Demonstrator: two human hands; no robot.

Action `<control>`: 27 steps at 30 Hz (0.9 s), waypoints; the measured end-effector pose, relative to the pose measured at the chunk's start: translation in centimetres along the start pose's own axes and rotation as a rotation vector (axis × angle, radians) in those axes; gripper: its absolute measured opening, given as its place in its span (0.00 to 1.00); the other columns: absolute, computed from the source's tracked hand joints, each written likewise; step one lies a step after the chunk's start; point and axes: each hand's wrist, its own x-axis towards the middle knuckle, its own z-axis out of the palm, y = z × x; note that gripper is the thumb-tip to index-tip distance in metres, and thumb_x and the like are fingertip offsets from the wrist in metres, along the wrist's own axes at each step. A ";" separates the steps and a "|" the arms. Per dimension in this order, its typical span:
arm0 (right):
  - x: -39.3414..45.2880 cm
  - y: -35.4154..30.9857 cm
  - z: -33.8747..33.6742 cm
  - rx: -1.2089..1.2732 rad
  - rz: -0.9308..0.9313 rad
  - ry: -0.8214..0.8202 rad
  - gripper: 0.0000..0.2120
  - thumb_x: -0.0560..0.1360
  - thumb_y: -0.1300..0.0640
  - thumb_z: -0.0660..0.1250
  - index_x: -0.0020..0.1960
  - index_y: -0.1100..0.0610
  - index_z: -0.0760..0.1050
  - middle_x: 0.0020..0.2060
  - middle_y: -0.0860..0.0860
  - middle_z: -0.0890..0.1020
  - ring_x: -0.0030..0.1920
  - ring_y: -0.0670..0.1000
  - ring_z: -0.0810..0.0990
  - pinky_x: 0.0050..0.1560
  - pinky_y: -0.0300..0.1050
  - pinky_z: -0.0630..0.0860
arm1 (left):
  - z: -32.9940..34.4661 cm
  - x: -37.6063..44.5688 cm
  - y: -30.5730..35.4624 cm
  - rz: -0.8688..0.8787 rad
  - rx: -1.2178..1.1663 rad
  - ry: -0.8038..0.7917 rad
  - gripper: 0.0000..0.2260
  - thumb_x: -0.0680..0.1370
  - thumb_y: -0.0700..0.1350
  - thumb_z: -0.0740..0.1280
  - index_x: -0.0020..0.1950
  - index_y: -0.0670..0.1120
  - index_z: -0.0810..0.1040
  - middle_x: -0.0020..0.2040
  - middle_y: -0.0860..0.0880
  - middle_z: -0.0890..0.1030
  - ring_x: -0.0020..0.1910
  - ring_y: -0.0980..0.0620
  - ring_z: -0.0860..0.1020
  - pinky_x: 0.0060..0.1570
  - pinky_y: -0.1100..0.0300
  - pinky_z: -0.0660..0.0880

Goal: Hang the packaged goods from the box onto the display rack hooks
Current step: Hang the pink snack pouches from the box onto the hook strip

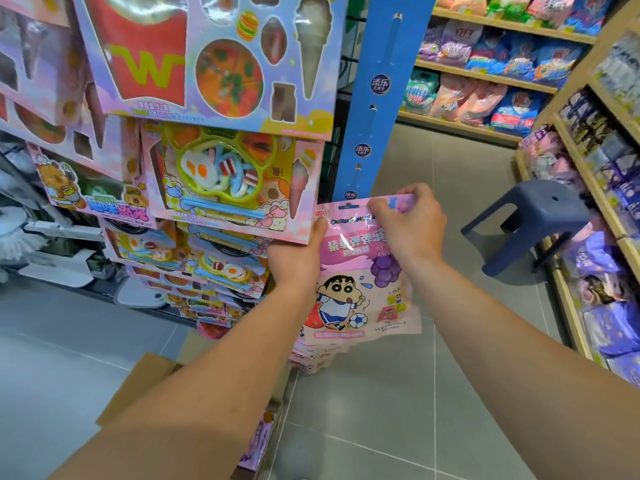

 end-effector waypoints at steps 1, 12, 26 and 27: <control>0.0 -0.1 0.2 0.011 -0.024 0.028 0.13 0.71 0.52 0.74 0.47 0.53 0.70 0.35 0.43 0.76 0.33 0.41 0.77 0.34 0.41 0.75 | 0.1 0.0 0.0 -0.005 -0.019 0.004 0.24 0.64 0.59 0.77 0.56 0.52 0.78 0.54 0.51 0.83 0.53 0.48 0.82 0.54 0.46 0.80; 0.5 2.0 1.7 -0.135 -0.049 0.065 0.14 0.72 0.52 0.74 0.46 0.54 0.69 0.33 0.44 0.73 0.40 0.53 0.77 0.40 0.49 0.73 | 0.6 1.1 -2.5 -0.109 -0.028 0.059 0.17 0.63 0.56 0.79 0.44 0.53 0.78 0.50 0.51 0.85 0.52 0.47 0.83 0.57 0.45 0.78; -0.8 4.2 1.3 -0.193 0.026 -0.052 0.09 0.76 0.50 0.69 0.44 0.54 0.74 0.34 0.47 0.75 0.39 0.53 0.74 0.38 0.42 0.64 | -2.3 -0.2 -4.0 0.001 0.412 -0.098 0.15 0.72 0.55 0.73 0.53 0.48 0.80 0.47 0.49 0.84 0.48 0.47 0.81 0.53 0.48 0.79; -1.0 4.4 1.3 -0.191 0.037 -0.055 0.08 0.76 0.50 0.68 0.46 0.54 0.75 0.36 0.48 0.76 0.40 0.53 0.74 0.39 0.41 0.64 | -2.7 -0.5 -4.2 0.034 0.440 -0.104 0.17 0.72 0.54 0.73 0.56 0.47 0.79 0.48 0.49 0.83 0.48 0.47 0.81 0.53 0.48 0.79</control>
